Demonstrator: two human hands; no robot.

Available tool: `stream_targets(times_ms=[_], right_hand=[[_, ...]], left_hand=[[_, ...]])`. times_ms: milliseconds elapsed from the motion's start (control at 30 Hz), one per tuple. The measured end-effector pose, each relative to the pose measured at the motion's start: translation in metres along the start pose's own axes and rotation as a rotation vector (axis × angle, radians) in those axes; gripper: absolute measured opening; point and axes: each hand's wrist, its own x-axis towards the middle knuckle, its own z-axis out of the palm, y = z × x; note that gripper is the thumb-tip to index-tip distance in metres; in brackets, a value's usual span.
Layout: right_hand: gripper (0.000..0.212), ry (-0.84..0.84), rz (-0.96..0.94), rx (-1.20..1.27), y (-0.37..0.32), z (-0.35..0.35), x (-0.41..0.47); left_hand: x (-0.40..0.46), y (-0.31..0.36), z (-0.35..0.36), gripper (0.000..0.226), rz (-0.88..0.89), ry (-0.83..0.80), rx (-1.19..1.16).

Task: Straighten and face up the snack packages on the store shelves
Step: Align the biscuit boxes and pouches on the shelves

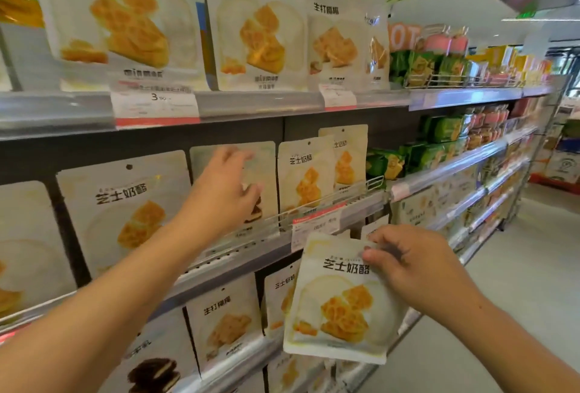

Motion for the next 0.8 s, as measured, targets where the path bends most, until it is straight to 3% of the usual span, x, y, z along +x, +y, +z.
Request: stream_targets(times_ms=[67, 167, 233, 300, 367, 467, 633, 800], right_hand=[[0.016, 0.020, -0.031, -0.004, 0.009, 0.000, 0.021], [0.018, 0.071, -0.114, -0.001, 0.021, -0.003, 0.048], [0.017, 0.083, -0.155, 0.026, 0.028, -0.004, 0.066], [0.017, 0.075, -0.172, 0.055, 0.036, -0.003, 0.081], [0.017, 0.066, -0.200, 0.088, 0.046, -0.001, 0.094], [0.014, 0.074, -0.298, 0.161, 0.064, 0.001, 0.117], [0.035, 0.081, -0.370, 0.342, 0.097, 0.007, 0.153], [0.031, 0.035, -0.437, 0.473, 0.109, 0.018, 0.177]], left_hand=[[0.029, -0.008, 0.004, 0.069, -0.048, 0.028, 0.077], [0.060, -0.015, 0.012, 0.082, -0.187, -0.010, 0.212], [0.074, -0.013, 0.015, 0.078, -0.318, -0.053, 0.335], [0.082, -0.010, 0.017, 0.058, -0.369, -0.093, 0.439], [0.087, -0.009, 0.016, 0.035, -0.369, -0.098, 0.437], [0.083, 0.002, 0.016, 0.021, -0.311, -0.054, 0.400], [0.059, 0.034, 0.024, 0.022, -0.090, 0.173, 0.505], [0.045, 0.061, 0.016, 0.019, -0.102, 0.348, 0.525]])
